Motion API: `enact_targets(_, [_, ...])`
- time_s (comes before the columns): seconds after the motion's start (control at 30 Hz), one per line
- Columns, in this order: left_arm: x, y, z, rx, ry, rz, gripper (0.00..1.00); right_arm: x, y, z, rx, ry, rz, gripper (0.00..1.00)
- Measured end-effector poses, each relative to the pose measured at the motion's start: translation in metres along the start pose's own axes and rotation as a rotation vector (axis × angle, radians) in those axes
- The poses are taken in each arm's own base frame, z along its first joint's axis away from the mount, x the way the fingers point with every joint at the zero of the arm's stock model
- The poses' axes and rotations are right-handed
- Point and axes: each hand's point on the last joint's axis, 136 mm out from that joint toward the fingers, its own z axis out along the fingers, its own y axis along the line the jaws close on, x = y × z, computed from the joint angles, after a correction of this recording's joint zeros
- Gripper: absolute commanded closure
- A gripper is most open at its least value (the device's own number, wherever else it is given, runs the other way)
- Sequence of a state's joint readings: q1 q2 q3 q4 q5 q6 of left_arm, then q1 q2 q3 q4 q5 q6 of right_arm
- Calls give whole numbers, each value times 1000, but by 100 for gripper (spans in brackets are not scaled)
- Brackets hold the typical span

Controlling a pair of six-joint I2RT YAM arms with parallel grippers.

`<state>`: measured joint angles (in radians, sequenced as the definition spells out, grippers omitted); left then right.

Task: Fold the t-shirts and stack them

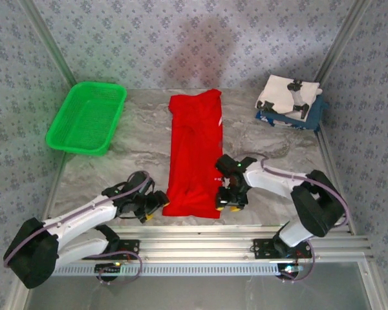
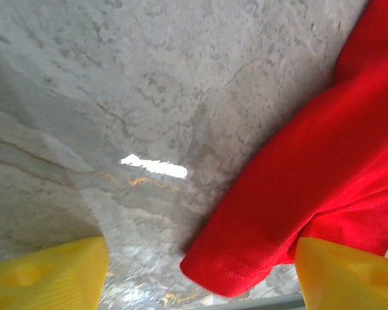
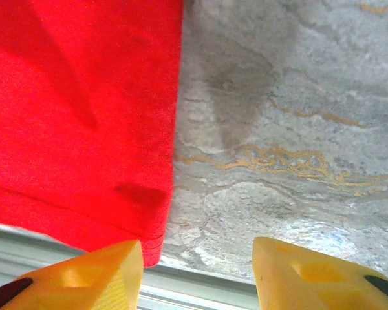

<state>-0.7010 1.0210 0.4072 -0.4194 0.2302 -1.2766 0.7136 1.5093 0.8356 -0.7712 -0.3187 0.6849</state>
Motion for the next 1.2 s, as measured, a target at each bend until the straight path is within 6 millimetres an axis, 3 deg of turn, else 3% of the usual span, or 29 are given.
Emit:
enact_targets(0.37, [1,8,8,-37,-3,-44,35,-6,20,13,-197,-30,43,47])
enact_targets(1.2, [3,1,13,-187,27,-12,41,-6,21,18,-205,-19,75,47])
